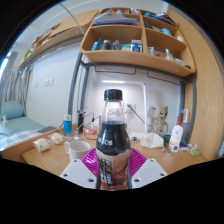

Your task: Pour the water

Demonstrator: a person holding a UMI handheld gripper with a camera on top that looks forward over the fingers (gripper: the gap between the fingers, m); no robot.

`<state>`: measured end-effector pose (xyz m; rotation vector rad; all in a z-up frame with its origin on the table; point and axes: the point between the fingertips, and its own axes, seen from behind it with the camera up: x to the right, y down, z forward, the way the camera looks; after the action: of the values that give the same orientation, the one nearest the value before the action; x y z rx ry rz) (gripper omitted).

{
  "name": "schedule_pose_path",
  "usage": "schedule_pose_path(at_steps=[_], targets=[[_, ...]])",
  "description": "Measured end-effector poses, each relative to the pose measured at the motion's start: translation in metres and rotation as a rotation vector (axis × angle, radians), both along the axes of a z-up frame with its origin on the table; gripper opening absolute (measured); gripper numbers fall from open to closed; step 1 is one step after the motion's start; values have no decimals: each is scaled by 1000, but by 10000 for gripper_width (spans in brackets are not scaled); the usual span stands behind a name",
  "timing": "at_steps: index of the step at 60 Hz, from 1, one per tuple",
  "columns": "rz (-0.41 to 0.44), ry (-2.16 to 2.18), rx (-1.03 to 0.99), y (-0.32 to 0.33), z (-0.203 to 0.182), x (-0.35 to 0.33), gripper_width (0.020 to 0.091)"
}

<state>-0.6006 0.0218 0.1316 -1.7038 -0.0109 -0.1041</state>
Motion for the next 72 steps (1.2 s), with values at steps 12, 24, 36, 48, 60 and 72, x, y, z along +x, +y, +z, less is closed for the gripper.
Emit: schedule_pose_path(at_steps=[12,24,36,48,60,72], targets=[[46,-621,-88,42,5,28,350],[85,-1267,-99,86,15,38,349],[147,-1658,-123,114,17,31,364],[162,-1958,-82,127,23,15,364],[179,-2042,-69,129,18,6,365],[168,-1820,-63,120,22,15,365]])
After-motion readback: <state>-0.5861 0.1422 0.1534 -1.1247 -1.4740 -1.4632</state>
